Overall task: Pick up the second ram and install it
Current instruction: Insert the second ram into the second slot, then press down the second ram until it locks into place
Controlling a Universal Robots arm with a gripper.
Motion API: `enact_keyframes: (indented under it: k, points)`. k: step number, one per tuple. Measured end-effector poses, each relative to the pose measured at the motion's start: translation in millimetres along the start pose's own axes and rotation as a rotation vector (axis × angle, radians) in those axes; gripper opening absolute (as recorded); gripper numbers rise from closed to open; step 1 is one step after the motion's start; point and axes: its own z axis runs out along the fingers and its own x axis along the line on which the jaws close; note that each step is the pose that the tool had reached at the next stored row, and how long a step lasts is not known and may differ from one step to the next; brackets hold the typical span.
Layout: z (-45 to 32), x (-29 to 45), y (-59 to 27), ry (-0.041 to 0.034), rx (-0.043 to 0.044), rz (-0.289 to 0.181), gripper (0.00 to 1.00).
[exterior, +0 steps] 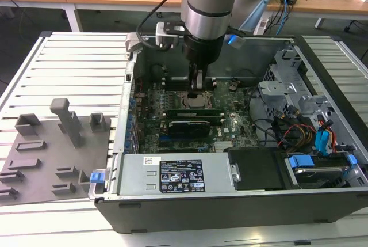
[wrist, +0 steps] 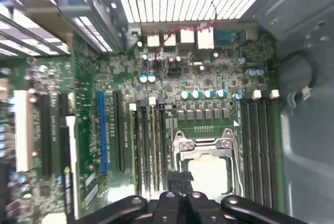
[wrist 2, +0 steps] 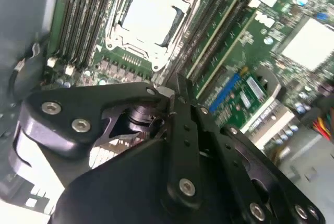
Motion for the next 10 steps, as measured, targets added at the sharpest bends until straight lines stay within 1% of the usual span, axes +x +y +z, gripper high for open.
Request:
enact_keyframes:
  k: [1, 10]
  points:
    - [-14.6, 0.8, 0.6, 0.0221, 0.0015, 0.001, 0.11]
    - [-14.7, 1.0, 0.2, 0.0231, 0.0015, 0.001, 0.11]
